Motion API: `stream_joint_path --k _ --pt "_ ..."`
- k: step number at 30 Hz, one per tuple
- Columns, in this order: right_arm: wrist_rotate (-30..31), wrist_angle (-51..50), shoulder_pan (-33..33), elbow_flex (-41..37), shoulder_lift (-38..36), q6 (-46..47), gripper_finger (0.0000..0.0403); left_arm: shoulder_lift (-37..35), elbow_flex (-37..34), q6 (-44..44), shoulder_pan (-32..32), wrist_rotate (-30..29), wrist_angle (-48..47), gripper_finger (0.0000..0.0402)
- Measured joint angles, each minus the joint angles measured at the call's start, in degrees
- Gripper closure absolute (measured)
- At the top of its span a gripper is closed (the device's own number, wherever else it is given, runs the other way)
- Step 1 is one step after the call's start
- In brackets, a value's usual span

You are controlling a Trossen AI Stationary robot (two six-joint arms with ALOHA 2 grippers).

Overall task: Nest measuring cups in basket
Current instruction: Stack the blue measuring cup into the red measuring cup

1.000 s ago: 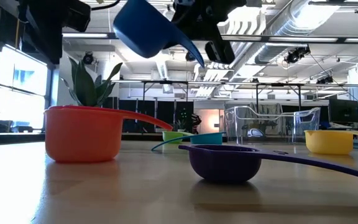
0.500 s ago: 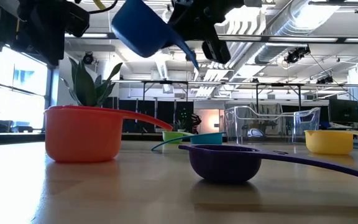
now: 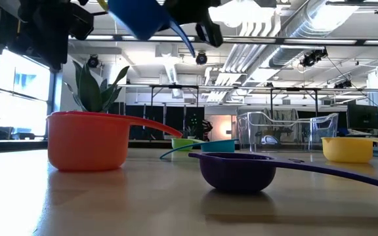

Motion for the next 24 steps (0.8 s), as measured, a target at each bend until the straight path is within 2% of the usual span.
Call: stream_joint_path --k 4,11,17,24 --pt "-3.3 -3.54 0.22 4.32 3.98 -1.9 0.0402 0.0 0.0 0.01 0.0 0.0 0.02 0.0326" --pt "-2.74 -8.19 0.09 10.64 10.68 -6.14 0.0402 0.0 0.0 0.0 0.0 0.0 0.08 0.0326" --pt "-5.7 -9.05 0.16 11.89 14.65 -5.36 0.0402 0.0 0.0 -0.44 0.0 -0.11 0.12 0.0326" --pt "-4.98 -9.32 0.51 11.89 16.35 -5.39 0.0402 0.0 0.0 -1.09 -0.02 -0.31 0.08 0.0326"
